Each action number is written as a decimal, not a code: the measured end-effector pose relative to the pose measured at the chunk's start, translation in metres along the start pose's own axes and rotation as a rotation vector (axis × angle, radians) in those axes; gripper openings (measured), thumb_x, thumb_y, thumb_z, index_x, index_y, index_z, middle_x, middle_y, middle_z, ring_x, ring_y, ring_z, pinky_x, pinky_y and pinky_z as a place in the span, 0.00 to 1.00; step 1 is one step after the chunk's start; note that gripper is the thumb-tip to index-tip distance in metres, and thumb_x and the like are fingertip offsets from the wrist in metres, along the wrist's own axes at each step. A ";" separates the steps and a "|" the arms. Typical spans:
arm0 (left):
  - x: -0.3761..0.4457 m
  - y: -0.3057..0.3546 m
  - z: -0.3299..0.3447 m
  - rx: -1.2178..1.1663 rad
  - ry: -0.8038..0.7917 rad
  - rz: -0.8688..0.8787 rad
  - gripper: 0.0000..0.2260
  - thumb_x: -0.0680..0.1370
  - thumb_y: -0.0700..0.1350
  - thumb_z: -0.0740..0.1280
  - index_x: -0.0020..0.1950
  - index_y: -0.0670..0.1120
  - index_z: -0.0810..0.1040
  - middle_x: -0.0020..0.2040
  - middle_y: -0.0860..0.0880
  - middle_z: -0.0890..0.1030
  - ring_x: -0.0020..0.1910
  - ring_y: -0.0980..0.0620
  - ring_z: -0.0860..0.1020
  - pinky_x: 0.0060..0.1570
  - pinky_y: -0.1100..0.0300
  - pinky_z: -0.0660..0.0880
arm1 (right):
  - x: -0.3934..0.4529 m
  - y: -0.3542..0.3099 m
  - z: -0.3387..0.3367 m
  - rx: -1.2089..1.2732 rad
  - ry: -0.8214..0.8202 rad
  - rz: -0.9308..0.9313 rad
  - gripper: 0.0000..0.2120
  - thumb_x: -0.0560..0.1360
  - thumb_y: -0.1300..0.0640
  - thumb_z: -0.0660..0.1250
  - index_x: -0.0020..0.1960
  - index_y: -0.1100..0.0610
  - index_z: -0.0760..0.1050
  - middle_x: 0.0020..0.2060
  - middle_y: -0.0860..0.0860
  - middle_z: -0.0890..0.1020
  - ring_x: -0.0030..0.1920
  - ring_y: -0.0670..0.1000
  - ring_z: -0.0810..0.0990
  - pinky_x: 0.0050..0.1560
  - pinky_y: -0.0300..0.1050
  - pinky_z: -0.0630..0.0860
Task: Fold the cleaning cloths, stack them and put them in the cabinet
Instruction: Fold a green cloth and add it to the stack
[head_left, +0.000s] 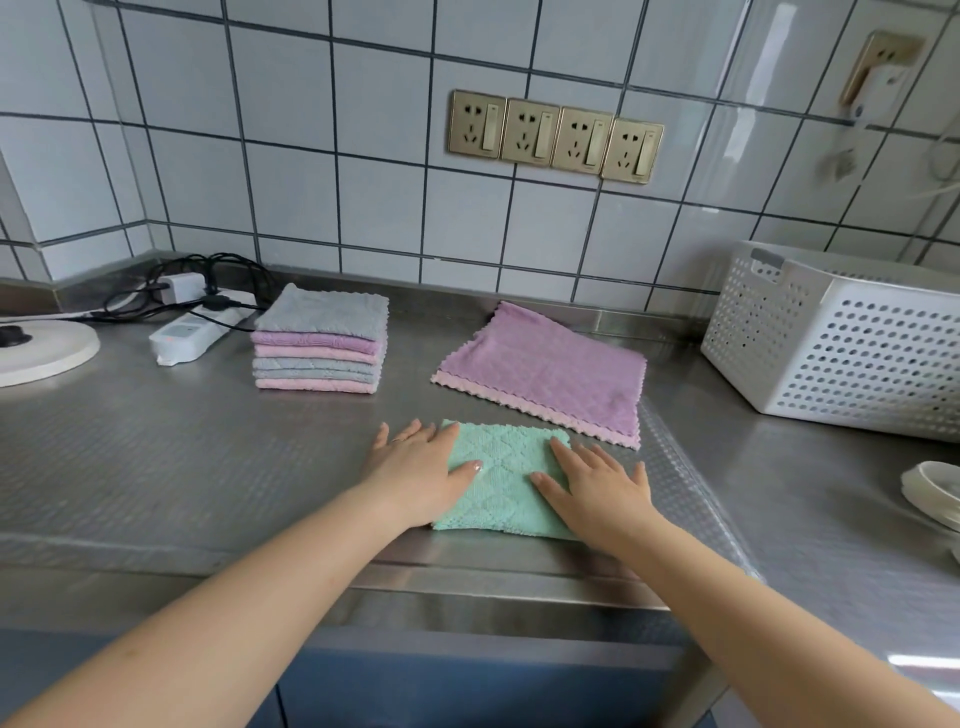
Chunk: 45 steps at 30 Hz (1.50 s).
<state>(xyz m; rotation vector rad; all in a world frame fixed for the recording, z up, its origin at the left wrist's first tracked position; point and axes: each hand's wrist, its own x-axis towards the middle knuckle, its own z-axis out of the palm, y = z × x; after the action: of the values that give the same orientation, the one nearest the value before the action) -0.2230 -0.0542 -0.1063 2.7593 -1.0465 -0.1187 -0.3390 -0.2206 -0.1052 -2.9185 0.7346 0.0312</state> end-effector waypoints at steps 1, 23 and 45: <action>-0.002 -0.002 -0.001 -0.047 0.024 0.020 0.27 0.80 0.59 0.51 0.77 0.49 0.52 0.77 0.48 0.57 0.76 0.48 0.53 0.74 0.47 0.46 | -0.002 0.003 -0.001 0.019 0.010 -0.011 0.30 0.78 0.35 0.45 0.77 0.46 0.48 0.76 0.49 0.56 0.77 0.51 0.50 0.73 0.64 0.44; 0.023 -0.043 -0.048 -1.752 0.220 -0.269 0.11 0.76 0.30 0.63 0.39 0.44 0.74 0.39 0.46 0.79 0.36 0.49 0.79 0.34 0.59 0.75 | 0.035 -0.054 -0.020 1.531 0.039 0.054 0.13 0.76 0.64 0.66 0.56 0.51 0.79 0.53 0.51 0.81 0.44 0.50 0.83 0.43 0.45 0.81; 0.129 -0.200 -0.146 -0.733 0.357 -0.200 0.21 0.79 0.43 0.63 0.72 0.46 0.66 0.74 0.48 0.65 0.65 0.52 0.71 0.60 0.63 0.66 | 0.233 -0.219 -0.072 1.170 -0.007 -0.114 0.19 0.76 0.59 0.67 0.66 0.58 0.73 0.58 0.55 0.79 0.54 0.53 0.79 0.55 0.46 0.77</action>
<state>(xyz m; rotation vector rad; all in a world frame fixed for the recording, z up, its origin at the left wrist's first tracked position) 0.0235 0.0279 -0.0053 2.0968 -0.4924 -0.0248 -0.0306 -0.1483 -0.0186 -1.8195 0.3632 -0.2935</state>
